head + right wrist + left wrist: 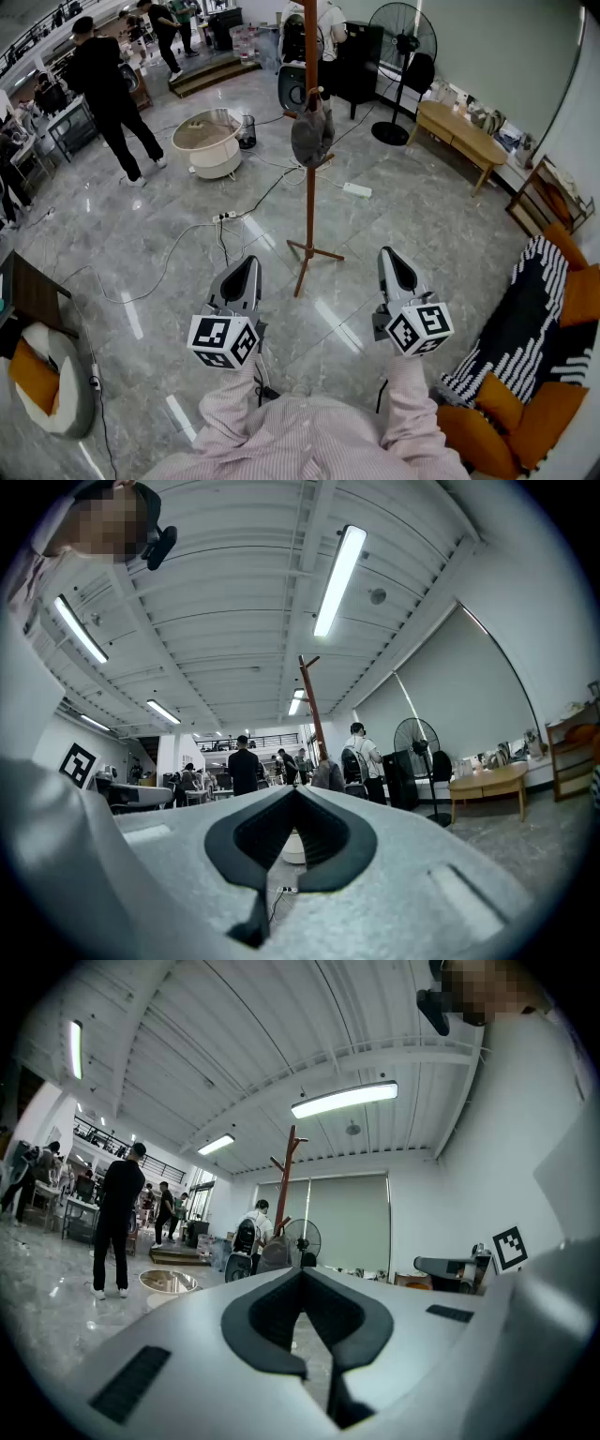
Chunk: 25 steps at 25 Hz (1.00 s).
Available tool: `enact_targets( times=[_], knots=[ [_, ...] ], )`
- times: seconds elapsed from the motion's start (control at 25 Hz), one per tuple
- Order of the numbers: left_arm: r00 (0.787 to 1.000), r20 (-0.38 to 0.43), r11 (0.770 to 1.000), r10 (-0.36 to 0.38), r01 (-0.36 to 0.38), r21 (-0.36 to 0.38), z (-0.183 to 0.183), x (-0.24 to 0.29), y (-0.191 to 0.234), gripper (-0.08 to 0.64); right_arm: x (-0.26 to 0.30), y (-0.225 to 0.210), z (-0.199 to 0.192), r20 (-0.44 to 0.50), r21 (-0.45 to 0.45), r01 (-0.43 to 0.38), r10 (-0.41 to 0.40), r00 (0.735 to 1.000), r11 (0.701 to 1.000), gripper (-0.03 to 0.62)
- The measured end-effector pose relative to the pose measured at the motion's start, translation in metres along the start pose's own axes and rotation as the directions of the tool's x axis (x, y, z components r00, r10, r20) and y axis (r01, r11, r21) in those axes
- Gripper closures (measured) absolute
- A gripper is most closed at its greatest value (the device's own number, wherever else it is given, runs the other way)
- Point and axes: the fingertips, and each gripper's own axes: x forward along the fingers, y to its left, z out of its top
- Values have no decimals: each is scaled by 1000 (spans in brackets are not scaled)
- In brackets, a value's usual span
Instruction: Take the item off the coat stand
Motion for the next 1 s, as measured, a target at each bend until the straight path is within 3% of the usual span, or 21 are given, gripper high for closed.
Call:
enact_targets(
  times=[0.4, 0.56, 1.0],
  knots=[
    [1000, -2, 1000, 8, -9, -24, -2, 12, -15, 558, -4, -15, 8, 41, 64, -44, 42, 998, 997, 589],
    [1000, -2, 1000, 11, -11, -22, -5, 21, -26, 558, -1, -22, 3, 17, 95, -87, 86, 996, 992, 589],
    [999, -44, 999, 26, -28, -33, -21, 35, -36, 558, 14, -35, -16, -30, 115, -98, 102, 994, 988, 554]
  ],
)
